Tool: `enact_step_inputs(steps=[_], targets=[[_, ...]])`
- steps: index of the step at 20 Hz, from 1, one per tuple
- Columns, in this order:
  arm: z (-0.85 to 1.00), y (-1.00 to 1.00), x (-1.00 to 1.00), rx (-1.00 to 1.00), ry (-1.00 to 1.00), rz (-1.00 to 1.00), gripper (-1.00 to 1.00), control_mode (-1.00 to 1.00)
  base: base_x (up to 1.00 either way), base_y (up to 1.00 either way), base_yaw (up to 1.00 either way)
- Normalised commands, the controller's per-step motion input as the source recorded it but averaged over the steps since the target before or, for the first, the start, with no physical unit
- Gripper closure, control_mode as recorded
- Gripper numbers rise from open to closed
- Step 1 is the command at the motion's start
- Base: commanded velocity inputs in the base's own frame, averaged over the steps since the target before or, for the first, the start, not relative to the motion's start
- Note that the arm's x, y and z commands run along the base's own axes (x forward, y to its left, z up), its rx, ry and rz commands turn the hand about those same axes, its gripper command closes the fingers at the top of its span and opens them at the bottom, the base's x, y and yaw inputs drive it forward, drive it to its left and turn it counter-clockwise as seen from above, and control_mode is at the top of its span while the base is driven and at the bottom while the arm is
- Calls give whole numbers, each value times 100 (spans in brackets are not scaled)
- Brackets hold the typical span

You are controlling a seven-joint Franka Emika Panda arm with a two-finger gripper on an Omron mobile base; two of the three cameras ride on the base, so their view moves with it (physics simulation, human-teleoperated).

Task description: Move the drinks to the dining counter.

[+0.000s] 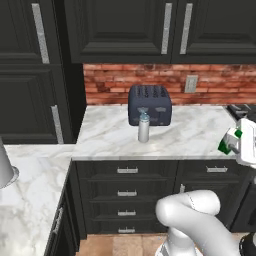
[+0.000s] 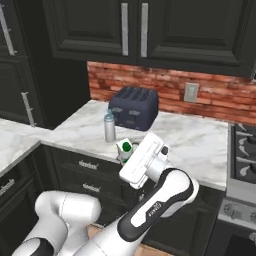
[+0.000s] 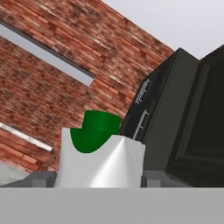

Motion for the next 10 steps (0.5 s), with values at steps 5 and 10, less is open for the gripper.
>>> enact_step_inputs(steps=[5, 10], targets=[[0, 0, 0, 0, 0, 0, 100, 100, -99, -19, -5], [0, 0, 0, 0, 0, 0, 100, 100, -100, -4, -5]])
